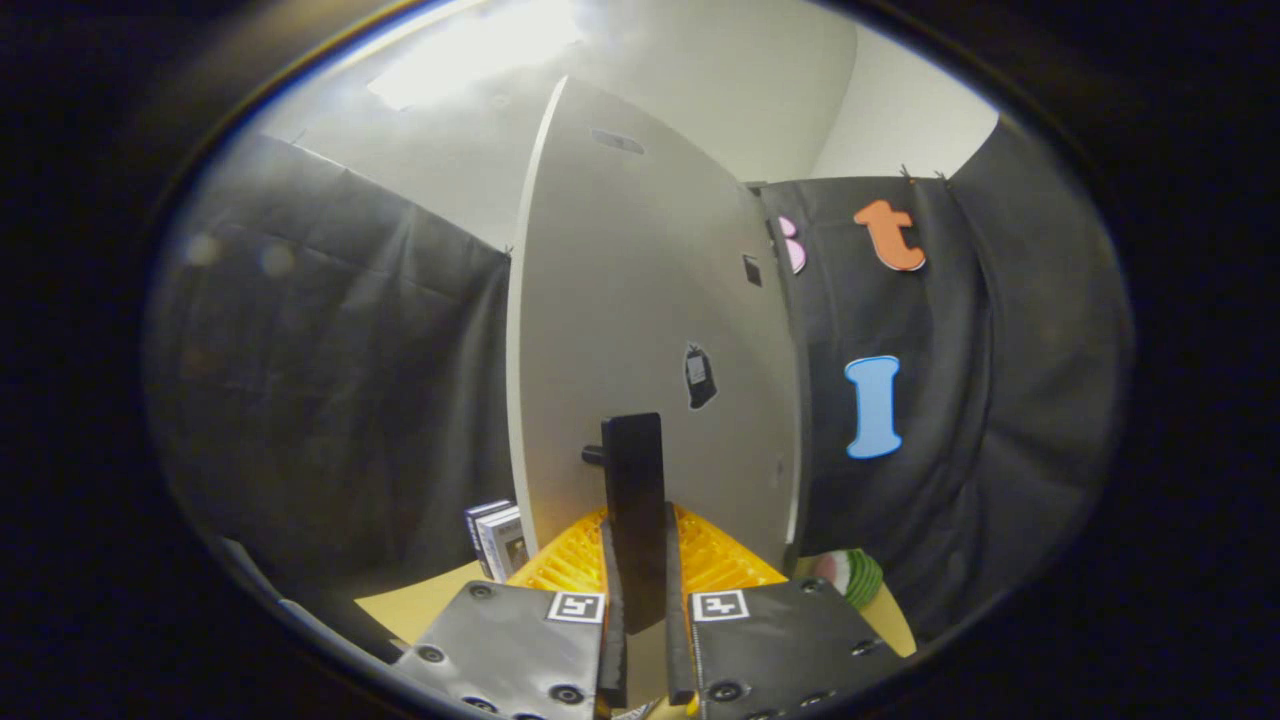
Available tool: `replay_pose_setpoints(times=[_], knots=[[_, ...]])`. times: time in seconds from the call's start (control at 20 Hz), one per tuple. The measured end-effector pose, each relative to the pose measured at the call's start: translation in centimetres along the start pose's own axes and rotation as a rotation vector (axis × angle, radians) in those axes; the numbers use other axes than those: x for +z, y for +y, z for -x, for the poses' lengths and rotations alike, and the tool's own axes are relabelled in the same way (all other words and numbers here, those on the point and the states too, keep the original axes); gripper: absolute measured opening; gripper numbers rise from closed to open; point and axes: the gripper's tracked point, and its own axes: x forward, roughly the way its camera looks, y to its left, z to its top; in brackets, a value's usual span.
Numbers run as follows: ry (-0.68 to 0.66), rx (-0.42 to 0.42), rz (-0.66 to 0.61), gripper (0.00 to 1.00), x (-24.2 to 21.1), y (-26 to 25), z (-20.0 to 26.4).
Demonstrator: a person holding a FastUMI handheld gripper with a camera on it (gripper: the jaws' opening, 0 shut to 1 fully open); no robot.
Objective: Open the shoe cabinet door, grab the shoes and put them into the shoe cabinet, then close the shoe cabinet door.
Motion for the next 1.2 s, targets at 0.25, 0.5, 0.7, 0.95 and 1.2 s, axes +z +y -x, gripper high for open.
replay_pose_setpoints(times=[0.25,0.5,0.7,0.95,1.2], knots=[[-0.003,-0.101,-0.014,0.16,0.4,-4.9,1.7],[-0.027,-0.217,-0.025,0.13,1.0,-9.2,4.5],[-0.034,-0.292,-0.03,0.1,1.2,-11.9,6.9],[-0.057,-0.323,-0.016,0.08,1.8,-13.1,9.7],[-0.063,-0.246,-0.02,0.08,1.8,-9.8,10.5]])
